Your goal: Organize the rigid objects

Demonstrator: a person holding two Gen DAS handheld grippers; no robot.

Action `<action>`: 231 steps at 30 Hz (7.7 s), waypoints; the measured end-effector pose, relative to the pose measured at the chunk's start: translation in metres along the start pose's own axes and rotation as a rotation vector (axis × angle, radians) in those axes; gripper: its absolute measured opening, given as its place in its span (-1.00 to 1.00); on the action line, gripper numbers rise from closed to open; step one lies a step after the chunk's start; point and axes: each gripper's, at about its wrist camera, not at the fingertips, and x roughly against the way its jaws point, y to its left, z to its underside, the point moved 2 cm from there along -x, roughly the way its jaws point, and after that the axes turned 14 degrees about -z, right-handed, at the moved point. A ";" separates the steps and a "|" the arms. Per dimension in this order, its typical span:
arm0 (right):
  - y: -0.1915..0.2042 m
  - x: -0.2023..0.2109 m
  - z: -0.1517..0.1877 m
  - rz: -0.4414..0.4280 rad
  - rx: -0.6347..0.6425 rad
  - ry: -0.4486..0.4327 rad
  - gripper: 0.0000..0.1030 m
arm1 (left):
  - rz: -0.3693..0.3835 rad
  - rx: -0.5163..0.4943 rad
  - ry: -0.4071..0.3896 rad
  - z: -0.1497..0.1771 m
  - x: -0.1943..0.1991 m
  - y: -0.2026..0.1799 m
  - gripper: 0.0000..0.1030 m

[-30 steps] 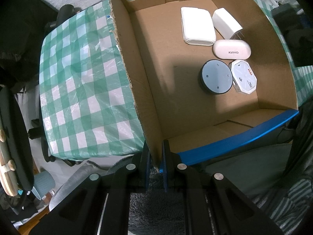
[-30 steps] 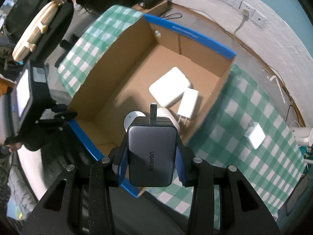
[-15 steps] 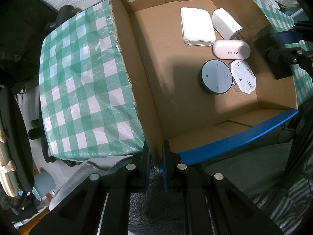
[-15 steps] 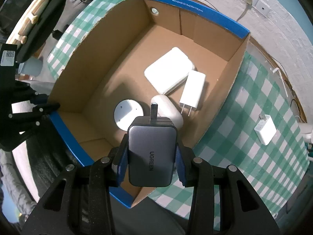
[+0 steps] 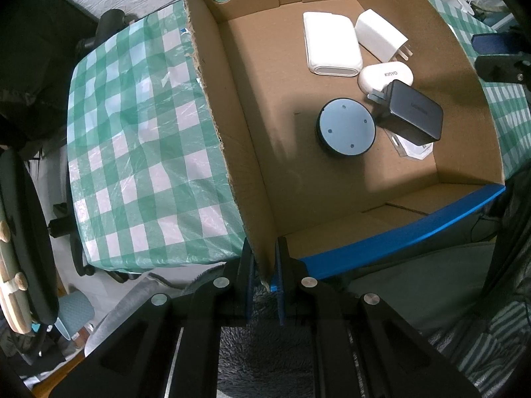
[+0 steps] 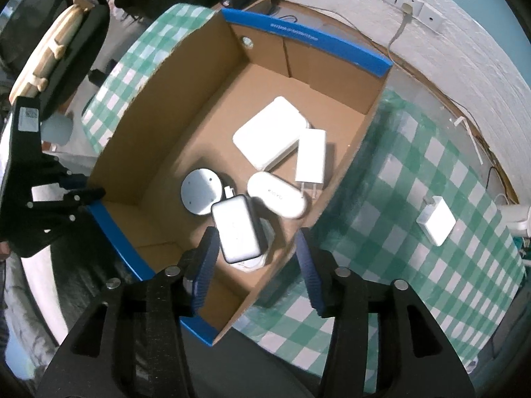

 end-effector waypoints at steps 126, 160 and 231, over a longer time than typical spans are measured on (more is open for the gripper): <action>0.021 -0.036 -0.009 0.029 0.113 0.116 0.00 | 0.011 0.019 -0.006 0.001 0.005 0.003 -0.80; 0.011 0.071 0.021 0.077 -0.117 -0.276 0.40 | -0.002 0.097 -0.040 0.006 0.010 0.006 -0.54; 0.039 0.249 0.221 0.338 -0.247 -0.843 0.56 | -0.110 0.311 -0.796 0.098 0.255 -0.069 0.98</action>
